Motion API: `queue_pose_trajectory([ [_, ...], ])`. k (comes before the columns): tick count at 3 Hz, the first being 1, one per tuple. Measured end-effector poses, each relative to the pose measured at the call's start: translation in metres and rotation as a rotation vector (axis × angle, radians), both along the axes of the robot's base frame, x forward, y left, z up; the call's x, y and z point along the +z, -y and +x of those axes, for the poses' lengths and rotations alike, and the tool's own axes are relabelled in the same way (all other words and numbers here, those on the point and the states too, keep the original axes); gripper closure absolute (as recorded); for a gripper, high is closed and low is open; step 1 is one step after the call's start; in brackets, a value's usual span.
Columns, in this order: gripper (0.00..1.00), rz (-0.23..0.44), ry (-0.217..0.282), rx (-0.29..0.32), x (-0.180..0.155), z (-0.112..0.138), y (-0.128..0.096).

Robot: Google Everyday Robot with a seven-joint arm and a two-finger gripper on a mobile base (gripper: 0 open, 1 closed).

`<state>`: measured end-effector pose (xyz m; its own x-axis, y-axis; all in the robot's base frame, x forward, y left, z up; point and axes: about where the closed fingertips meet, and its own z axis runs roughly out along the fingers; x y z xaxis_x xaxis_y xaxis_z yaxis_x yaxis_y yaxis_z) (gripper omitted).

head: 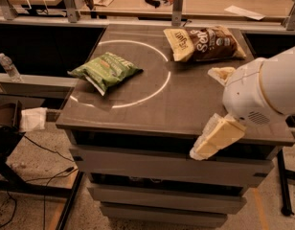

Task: Move green jalapeno chip bag near brown chip bag

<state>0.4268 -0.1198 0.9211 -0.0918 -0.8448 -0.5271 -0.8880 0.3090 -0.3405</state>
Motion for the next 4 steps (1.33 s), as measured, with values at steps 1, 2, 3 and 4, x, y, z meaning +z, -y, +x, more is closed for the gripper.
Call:
queue_pose_trajectory([
  [1, 0.00, 0.044, -0.016, 0.002, 0.000, 0.000, -0.009],
  [2, 0.00, 0.044, -0.017, 0.003, 0.000, 0.000, -0.009],
  [3, 0.00, 0.092, -0.021, -0.054, -0.008, -0.002, -0.022],
  [4, 0.00, 0.172, -0.018, -0.111, -0.018, -0.005, -0.057],
])
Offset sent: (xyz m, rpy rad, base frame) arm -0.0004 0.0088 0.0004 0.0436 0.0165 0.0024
